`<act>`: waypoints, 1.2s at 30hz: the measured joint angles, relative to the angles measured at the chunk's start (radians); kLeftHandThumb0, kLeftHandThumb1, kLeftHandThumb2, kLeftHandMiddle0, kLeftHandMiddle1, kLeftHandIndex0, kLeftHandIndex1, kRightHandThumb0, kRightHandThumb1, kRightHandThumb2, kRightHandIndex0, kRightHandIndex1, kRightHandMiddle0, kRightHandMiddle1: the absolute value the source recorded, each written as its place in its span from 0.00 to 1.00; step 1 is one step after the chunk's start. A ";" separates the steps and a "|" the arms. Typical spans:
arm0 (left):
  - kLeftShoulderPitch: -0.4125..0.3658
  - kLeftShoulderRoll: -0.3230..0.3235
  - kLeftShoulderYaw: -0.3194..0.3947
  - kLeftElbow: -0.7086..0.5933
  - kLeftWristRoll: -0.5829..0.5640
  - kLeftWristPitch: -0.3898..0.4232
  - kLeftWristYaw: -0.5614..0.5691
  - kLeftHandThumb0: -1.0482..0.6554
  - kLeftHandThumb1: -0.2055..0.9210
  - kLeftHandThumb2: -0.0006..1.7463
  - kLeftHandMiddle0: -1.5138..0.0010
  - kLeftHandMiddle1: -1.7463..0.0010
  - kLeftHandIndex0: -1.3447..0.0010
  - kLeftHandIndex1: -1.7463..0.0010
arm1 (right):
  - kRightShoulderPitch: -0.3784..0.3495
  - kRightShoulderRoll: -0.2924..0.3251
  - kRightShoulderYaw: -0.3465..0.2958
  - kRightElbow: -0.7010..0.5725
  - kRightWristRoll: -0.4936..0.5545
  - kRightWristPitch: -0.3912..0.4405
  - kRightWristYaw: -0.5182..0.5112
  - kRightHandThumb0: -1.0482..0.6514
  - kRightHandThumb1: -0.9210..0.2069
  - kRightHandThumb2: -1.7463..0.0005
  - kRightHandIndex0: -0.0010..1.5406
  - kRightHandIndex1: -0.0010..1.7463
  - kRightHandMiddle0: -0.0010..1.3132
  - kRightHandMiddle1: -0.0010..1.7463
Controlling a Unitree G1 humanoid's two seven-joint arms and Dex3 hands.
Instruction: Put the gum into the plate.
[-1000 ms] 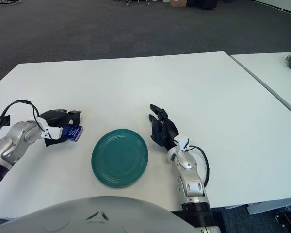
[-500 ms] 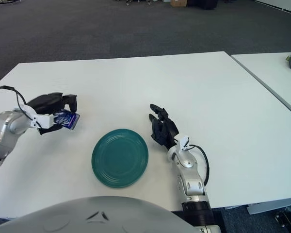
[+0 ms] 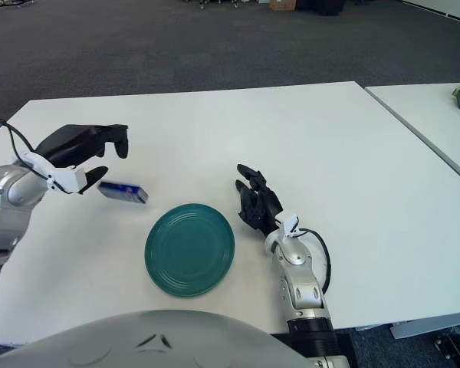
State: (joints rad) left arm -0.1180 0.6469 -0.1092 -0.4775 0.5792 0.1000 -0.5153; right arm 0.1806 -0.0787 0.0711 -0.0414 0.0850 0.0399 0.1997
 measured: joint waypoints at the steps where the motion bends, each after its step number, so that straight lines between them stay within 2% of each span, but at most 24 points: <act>1: 0.000 -0.008 -0.008 -0.014 0.000 0.008 -0.010 0.61 0.26 0.90 0.51 0.03 0.54 0.00 | 0.000 0.000 0.001 0.000 0.000 0.000 0.000 0.16 0.00 0.49 0.15 0.00 0.00 0.29; 8: 0.000 -0.050 -0.055 -0.061 0.001 0.026 -0.034 0.61 0.27 0.89 0.52 0.03 0.55 0.00 | 0.000 0.000 0.005 -0.001 -0.003 0.000 -0.004 0.15 0.00 0.50 0.14 0.00 0.00 0.29; 13: 0.015 -0.075 -0.098 -0.074 0.004 -0.023 -0.019 0.61 0.28 0.89 0.54 0.01 0.54 0.00 | 0.001 0.001 0.012 -0.004 -0.017 0.000 -0.016 0.15 0.00 0.50 0.14 0.00 0.00 0.29; 19: 0.078 -0.152 -0.196 -0.090 0.019 -0.074 0.014 0.61 0.27 0.89 0.55 0.00 0.52 0.02 | 0.000 0.010 0.014 -0.006 -0.018 0.006 -0.029 0.16 0.00 0.51 0.14 0.00 0.00 0.30; 23: 0.083 -0.183 -0.240 -0.095 0.029 -0.079 0.008 0.61 0.28 0.88 0.56 0.00 0.52 0.03 | -0.001 0.011 0.014 -0.005 -0.018 0.007 -0.034 0.17 0.00 0.51 0.14 0.00 0.00 0.30; 30: 0.036 -0.196 -0.263 -0.116 0.046 -0.025 -0.091 0.61 0.30 0.87 0.56 0.02 0.54 0.00 | -0.008 0.016 0.009 0.013 -0.014 -0.006 -0.032 0.20 0.00 0.52 0.14 0.00 0.00 0.32; 36: 0.015 -0.194 -0.263 -0.117 0.050 -0.016 -0.123 0.61 0.30 0.87 0.58 0.00 0.52 0.02 | -0.013 0.021 0.001 0.027 0.004 -0.019 -0.019 0.22 0.00 0.51 0.14 0.00 0.00 0.32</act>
State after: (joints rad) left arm -0.1034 0.4533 -0.3723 -0.5946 0.6289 0.0837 -0.6379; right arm 0.1673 -0.0580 0.0726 -0.0141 0.0893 0.0210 0.1806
